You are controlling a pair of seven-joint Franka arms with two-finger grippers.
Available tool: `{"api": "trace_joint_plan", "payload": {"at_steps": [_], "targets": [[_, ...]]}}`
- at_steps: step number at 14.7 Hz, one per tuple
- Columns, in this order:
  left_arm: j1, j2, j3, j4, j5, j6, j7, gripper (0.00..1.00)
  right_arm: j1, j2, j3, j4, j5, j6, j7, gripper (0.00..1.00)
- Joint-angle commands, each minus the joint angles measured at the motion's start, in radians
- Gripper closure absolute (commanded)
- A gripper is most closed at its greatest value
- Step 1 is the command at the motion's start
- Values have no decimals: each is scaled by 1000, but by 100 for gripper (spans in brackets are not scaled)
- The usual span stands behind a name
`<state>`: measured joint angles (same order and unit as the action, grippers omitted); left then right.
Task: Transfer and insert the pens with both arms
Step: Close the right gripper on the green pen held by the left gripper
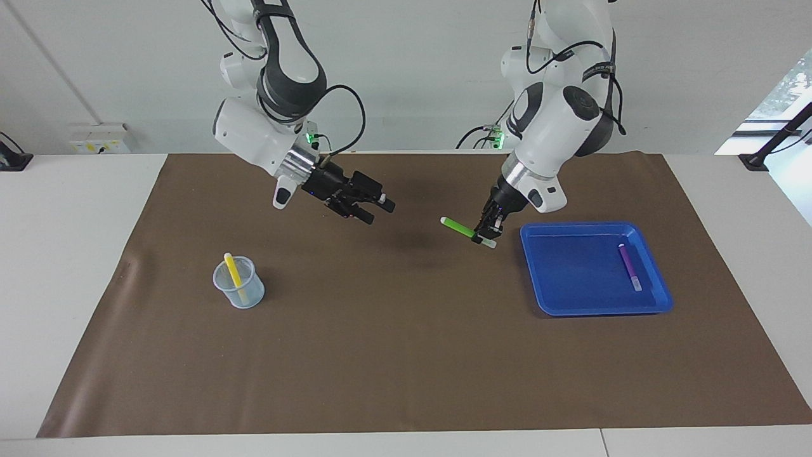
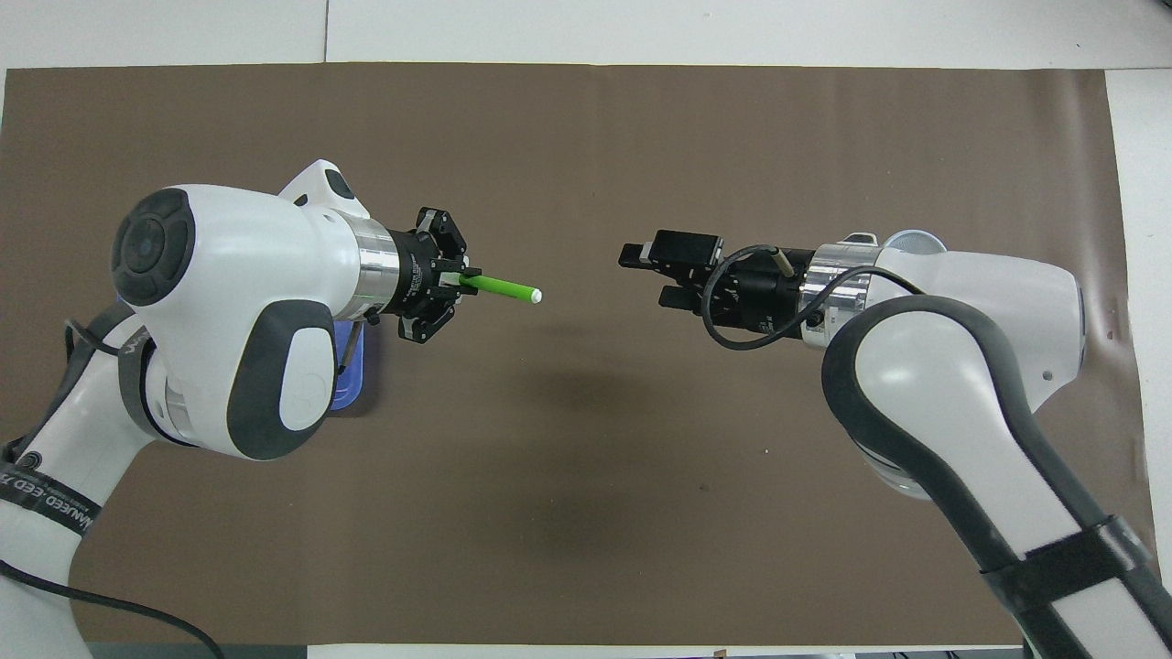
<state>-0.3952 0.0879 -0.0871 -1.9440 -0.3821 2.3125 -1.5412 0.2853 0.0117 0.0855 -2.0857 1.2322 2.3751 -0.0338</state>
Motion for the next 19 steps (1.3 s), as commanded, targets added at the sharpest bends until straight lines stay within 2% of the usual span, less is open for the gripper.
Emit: {"api": "trace_joint_plan", "payload": {"at_steps": [1,5,8,12,16,19], "targets": [[-66,12,12,0,-24,103,-166,100,27,-16,0,-36,21,38,5,3],[-114,27,12,20,-26,134,-241,100,71,-19,0,-56,26,82,14,7],[-122,27,12,19,-26,140,-250,100,71,-16,0,-47,36,85,15,27],[-125,24,12,17,-26,128,-249,100,71,-7,-1,-25,72,93,40,36],[-146,19,12,13,-26,122,-249,100,69,1,0,-11,72,104,51,53],[-146,18,12,10,-26,122,-247,100,66,1,0,-10,72,108,51,53]]}}
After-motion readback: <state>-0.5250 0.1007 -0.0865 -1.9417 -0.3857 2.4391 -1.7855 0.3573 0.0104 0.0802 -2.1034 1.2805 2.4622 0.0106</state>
